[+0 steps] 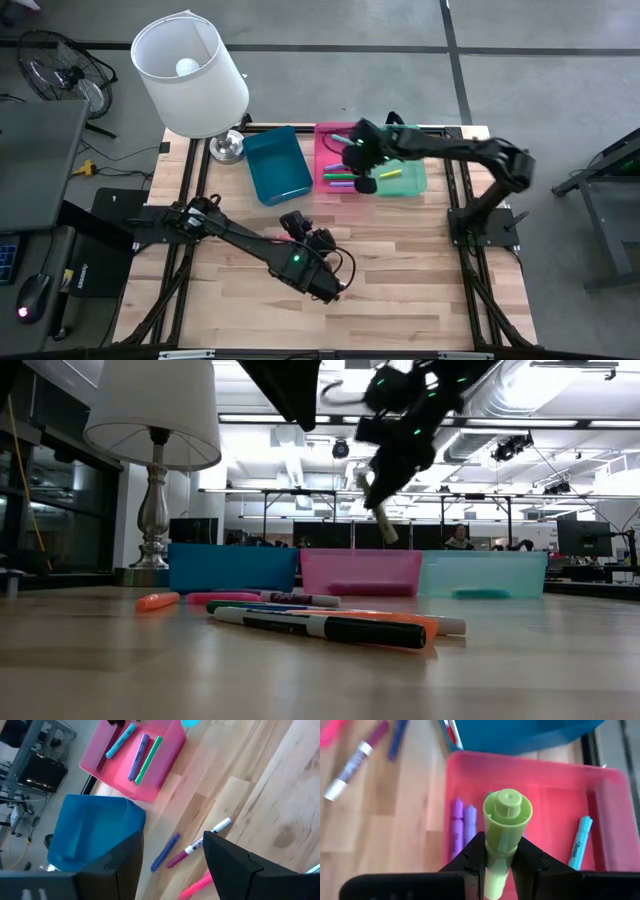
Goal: Pick & Place Markers
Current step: Put the light green highlighter into the pink bin
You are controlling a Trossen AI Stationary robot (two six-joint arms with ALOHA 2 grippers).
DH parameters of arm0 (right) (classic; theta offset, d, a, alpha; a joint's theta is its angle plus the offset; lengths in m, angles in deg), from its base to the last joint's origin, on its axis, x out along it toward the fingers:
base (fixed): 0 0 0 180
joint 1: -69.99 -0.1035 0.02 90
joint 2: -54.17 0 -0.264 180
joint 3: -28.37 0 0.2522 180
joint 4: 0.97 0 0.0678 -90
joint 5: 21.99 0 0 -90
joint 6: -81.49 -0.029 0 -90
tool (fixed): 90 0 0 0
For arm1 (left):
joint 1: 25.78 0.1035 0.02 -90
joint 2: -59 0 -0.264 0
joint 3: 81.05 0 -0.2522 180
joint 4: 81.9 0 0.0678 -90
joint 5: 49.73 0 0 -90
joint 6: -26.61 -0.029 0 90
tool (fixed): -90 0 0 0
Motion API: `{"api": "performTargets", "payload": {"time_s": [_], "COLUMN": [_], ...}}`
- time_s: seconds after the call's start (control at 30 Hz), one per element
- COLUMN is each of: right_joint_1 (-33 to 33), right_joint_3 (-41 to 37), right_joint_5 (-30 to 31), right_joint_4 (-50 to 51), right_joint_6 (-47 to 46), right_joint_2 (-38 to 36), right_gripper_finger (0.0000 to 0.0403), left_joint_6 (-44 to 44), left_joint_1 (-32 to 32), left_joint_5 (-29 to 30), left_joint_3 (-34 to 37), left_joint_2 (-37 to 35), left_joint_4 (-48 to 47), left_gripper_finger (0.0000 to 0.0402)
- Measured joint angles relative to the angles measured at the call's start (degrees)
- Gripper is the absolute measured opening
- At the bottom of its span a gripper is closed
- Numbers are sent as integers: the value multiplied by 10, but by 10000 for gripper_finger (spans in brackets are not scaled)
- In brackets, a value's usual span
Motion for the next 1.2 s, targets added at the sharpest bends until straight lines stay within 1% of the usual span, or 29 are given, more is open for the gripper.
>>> {"api": "performTargets", "payload": {"time_s": [0.2,0.33,0.4,0.5,0.67,0.8,0.9,1.0,1.13,1.2], "right_joint_1": [33,49,55,64,76,78,79,79,79,79], "right_joint_3": [124,177,185,176,157,143,143,143,143,143], "right_joint_5": [-2,-2,-4,-20,-56,-63,-68,-79,-81,-80], "right_joint_4": [124,176,179,173,144,123,114,105,83,78], "right_joint_6": [49,70,80,100,100,100,100,99,89,84], "right_joint_2": [106,151,162,166,166,166,166,166,168,169], "right_gripper_finger": [53,53,53,53,53,53,53,53,53,61], "left_joint_6": [4,4,4,4,-8,-25,-25,-5,39,77], "left_joint_1": [-18,-38,-47,-56,-59,-56,-51,-46,-48,-55], "left_joint_5": [0,4,7,21,34,42,29,33,41,46], "left_joint_3": [0,0,0,0,0,10,39,78,153,210], "left_joint_2": [0,0,0,0,0,-2,-18,-42,-96,-136], "left_joint_4": [-1,-1,-1,-1,-1,-1,-1,-1,0,5], "left_gripper_finger": [200,200,200,200,200,200,200,200,200,200]}}
